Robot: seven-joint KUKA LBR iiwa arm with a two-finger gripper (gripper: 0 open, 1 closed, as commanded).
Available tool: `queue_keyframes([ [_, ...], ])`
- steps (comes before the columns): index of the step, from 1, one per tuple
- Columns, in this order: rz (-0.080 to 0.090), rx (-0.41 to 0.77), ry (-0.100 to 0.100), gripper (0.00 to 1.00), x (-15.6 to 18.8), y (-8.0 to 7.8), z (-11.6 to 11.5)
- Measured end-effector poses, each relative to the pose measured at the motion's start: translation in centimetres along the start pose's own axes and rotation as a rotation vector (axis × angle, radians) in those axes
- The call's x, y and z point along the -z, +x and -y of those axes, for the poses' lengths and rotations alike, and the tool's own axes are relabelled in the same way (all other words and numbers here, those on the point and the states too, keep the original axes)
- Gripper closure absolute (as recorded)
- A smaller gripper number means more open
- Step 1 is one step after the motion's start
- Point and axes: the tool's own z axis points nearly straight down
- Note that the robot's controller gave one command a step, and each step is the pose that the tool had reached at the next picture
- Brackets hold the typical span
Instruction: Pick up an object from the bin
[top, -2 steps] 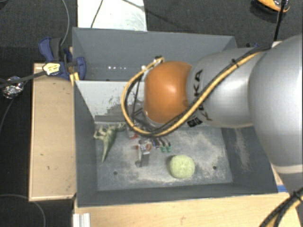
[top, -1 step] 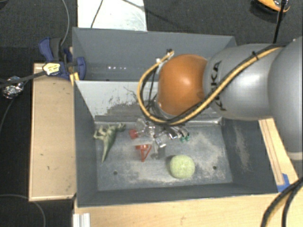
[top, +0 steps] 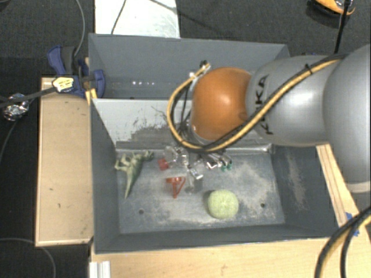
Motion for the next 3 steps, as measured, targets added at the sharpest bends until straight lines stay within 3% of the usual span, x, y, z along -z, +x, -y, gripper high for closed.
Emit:
queue_keyframes([
  [1, 0.002, -0.09, 0.001, 0.0, -3.05, 0.54, -0.12],
  [2, 0.007, 0.101, 0.001, 1.0, -3.57, -0.39, -0.19],
  [3, 0.007, 0.1, 0.001, 1.0, -3.57, -0.39, -0.19],
])
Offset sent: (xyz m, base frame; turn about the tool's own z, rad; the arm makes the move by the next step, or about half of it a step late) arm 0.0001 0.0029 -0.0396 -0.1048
